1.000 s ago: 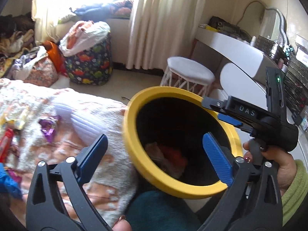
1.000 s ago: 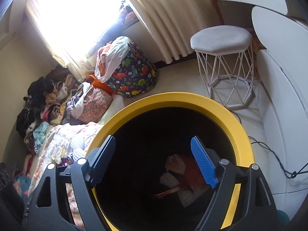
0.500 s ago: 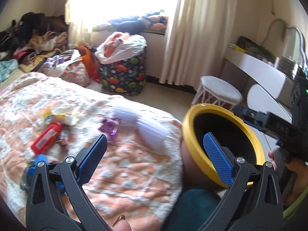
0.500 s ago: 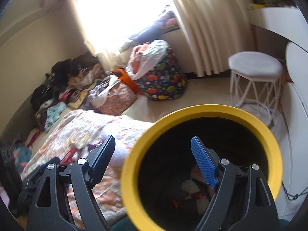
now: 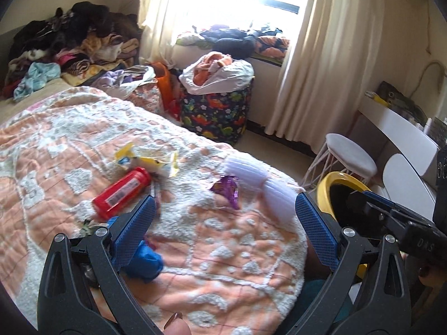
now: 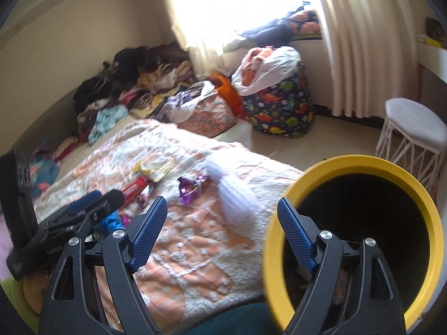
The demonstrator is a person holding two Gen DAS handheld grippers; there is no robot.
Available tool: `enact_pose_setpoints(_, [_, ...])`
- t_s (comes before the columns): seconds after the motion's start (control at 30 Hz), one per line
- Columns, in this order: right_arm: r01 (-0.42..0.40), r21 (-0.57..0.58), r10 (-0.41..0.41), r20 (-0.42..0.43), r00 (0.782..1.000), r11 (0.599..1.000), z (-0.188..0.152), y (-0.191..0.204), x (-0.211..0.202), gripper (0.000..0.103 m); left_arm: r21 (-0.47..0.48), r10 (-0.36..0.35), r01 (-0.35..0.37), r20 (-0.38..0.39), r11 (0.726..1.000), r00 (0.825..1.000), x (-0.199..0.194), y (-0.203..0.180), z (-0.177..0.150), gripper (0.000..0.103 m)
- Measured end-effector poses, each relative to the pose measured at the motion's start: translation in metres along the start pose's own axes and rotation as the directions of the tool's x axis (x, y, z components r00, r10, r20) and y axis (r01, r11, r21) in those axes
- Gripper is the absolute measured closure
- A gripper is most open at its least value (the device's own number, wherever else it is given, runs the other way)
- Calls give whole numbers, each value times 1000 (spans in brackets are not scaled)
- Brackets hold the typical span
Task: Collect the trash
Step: 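Move both tools back over the bed toward the remaining trash, then grasp the blue glove with the left tool while the right tool grasps the white foam bundle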
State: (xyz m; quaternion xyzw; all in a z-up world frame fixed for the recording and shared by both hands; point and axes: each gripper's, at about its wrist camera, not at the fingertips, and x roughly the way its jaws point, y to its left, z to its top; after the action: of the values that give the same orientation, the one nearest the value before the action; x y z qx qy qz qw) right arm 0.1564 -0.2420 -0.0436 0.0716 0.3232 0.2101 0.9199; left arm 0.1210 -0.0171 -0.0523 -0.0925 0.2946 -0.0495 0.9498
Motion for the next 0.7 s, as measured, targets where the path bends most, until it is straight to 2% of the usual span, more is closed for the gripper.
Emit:
enact_pose_setpoints(0.17, [5, -84, -10, -65, 998, 996, 5, 23, 27, 25, -42, 53, -54, -18, 998, 998, -1, 27, -2, 11])
enact_pose_setpoints(0.37, [58, -147, -79, -140, 987, 987, 12, 31, 67, 27, -99, 92, -98, -65, 990, 994, -2, 57, -12, 11])
enact_pose_setpoints(0.57, [128, -188, -168, -216, 962, 974, 20, 28, 110, 35, -157, 94, -112, -114, 981, 989, 1, 67, -27, 12])
enact_pose_setpoints(0.7, [171, -216, -227, -267, 937, 961, 22, 23, 139, 40, -164, 82, -108, -159, 981, 984, 10, 64, -34, 23])
